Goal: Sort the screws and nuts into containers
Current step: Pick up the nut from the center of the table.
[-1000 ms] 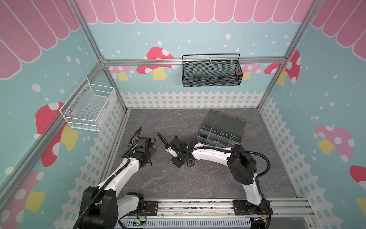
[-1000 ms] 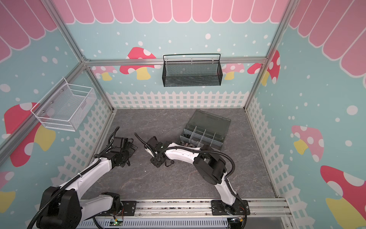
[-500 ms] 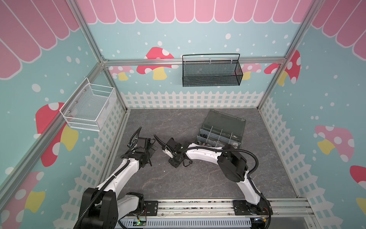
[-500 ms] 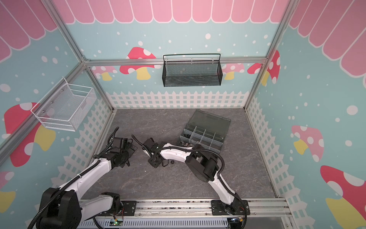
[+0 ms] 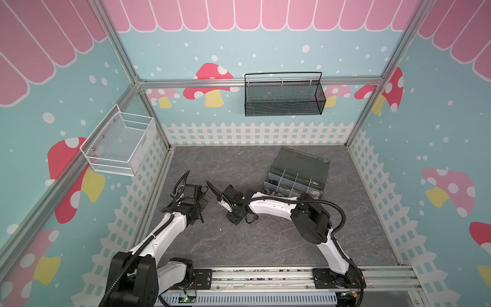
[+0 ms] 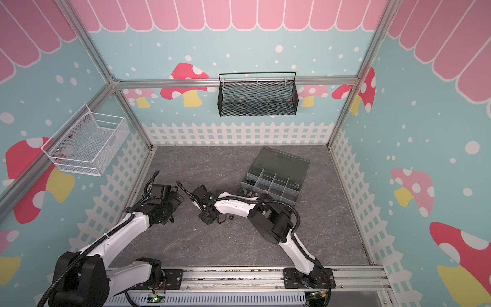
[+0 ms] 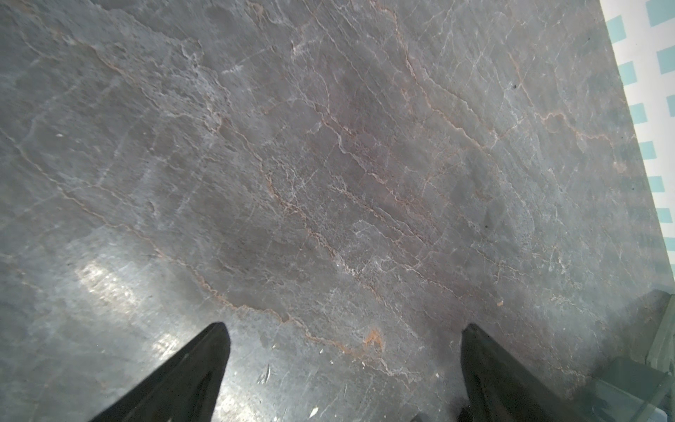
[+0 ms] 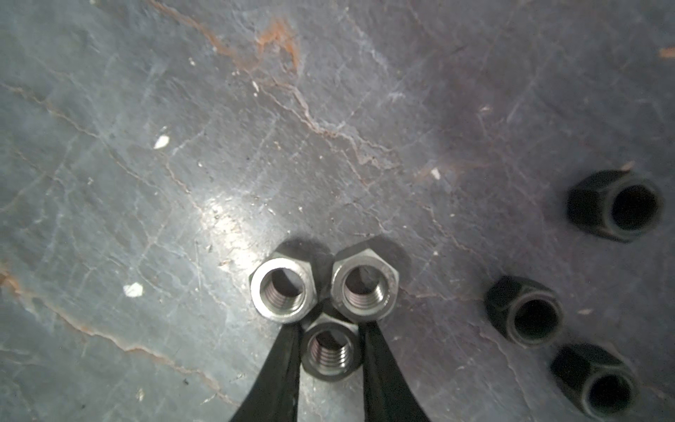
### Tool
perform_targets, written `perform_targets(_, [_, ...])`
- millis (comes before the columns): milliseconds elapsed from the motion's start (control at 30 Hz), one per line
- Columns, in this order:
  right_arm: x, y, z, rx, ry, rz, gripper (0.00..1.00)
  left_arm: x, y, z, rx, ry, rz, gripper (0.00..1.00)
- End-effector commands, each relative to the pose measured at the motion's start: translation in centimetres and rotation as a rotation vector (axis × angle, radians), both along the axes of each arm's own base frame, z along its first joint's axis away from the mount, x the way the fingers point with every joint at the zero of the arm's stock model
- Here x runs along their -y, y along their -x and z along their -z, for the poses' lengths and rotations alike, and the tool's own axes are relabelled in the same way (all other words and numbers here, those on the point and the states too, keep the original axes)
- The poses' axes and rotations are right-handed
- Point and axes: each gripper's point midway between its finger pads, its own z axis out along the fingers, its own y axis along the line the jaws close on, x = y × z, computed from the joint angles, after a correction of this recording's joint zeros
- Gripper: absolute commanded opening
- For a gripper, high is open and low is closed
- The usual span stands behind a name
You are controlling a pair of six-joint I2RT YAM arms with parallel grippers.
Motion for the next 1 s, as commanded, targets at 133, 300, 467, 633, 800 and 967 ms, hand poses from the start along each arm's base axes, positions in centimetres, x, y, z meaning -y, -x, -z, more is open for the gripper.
perform_targets(133, [1.1,0.4,0.4,-0.023,0.034,0.008,0.06,-0.2,0.3,0.2,-0.011,-0.003,-0.006,1.00])
perform_targets(300, [1.0,-0.1,-1.7,-0.010,-0.013,0.029,0.00,-0.2,0.3,0.2,-0.010,-0.003,-0.001,1.00])
perform_targets(467, [1.7,-1.4,-4.3,0.015,-0.068,0.085,0.00,-0.2,0.0,0.1,-0.009,-0.009,0.003,1.00])
perform_targets(633, [3.8,-3.4,-6.9,0.038,-0.120,0.172,0.00,0.1,-0.5,-0.2,-0.005,-0.002,0.014,1.00])
perform_targets(800, [7.7,-5.9,-8.9,0.054,-0.162,0.284,0.00,0.3,-0.8,-0.2,0.000,0.011,0.023,1.00])
perform_targets(967, [13.5,-8.6,-10.7,0.094,-0.188,0.424,0.00,0.5,-1.1,-0.4,0.008,0.011,0.034,1.00])
